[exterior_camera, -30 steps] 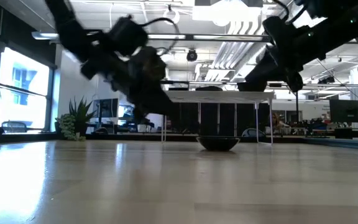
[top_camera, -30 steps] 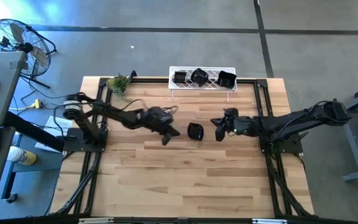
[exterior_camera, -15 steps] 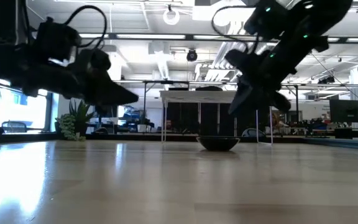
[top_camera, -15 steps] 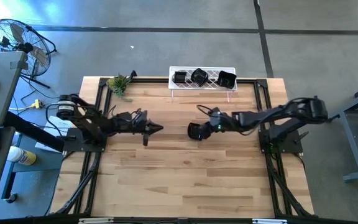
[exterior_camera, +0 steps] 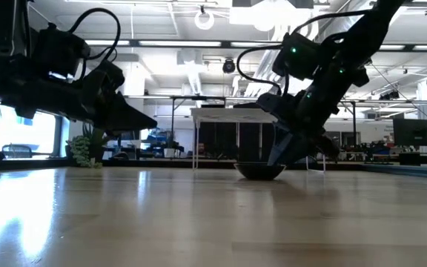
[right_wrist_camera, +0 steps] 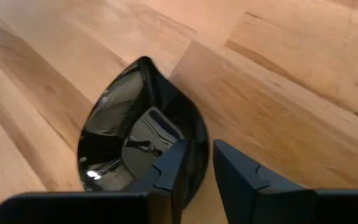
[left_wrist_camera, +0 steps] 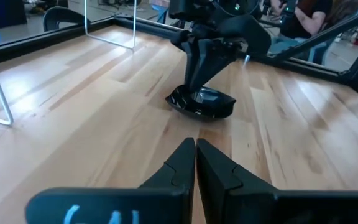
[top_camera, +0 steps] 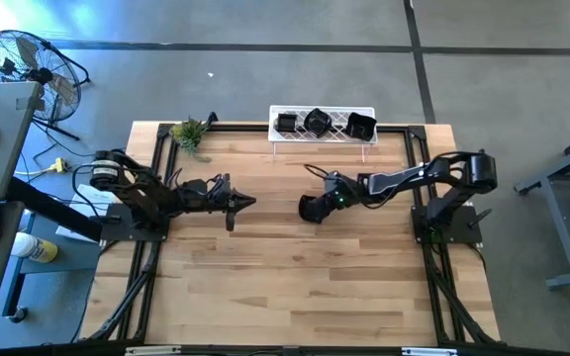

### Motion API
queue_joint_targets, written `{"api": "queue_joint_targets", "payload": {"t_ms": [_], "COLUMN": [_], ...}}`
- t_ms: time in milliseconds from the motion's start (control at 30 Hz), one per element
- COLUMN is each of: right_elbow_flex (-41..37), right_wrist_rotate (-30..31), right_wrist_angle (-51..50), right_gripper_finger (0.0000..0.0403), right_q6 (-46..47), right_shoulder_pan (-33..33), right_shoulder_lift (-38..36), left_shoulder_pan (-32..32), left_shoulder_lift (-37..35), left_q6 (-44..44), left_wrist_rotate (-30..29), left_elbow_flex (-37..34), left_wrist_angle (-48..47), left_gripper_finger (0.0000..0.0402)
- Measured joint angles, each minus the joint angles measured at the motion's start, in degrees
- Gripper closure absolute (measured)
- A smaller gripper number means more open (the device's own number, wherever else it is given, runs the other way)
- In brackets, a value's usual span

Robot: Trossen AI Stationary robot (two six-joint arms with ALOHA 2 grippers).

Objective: Pick & Place Mini shaped plates
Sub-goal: Stack the leaf shaped plate on top of the stacked leaf shaped plates on the shelf

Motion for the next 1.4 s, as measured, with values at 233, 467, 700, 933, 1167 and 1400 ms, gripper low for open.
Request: {"api": "queue_joint_targets", "payload": {"t_ms": [233,467,700,933,1167,1400], "right_elbow_flex": [-0.04,0.45,5.91,20.09,33.46,31.71], "right_wrist_rotate": [0.26,-0.01,-0.29,8.58,10.29,8.3], "right_wrist_angle": [0.5,0.73,0.26,-13.21,-27.79,-27.69], "right_gripper_finger": [0.0387,0.0395,0.0397,0.04,0.0399,0.0397], "right_q6": [0.97,4.66,5.5,4.39,2.57,4.54], "right_shoulder_pan": [0.0,0.0,0.7,-1.93,-13.96,-22.51], "right_shoulder_lift": [0.28,0.23,-4.53,-9.36,-8.68,-8.55], "left_shoulder_pan": [0.0,0.0,0.0,0.0,-0.02,-0.02], "left_shoulder_lift": [0.0,0.02,0.02,0.02,0.04,0.04], "left_q6": [0.92,0.75,0.7,0.73,0.97,2.85], "left_wrist_rotate": [-0.02,-0.02,-0.06,-0.79,-1.01,-1.53], "left_elbow_flex": [0.02,0.02,0.02,0.02,0.0,-0.02], "left_wrist_angle": [-0.16,-0.02,-0.02,-0.02,-0.8,-3.87], "left_gripper_finger": [0.0389,0.0389,0.0389,0.0389,0.0389,0.0389]}}
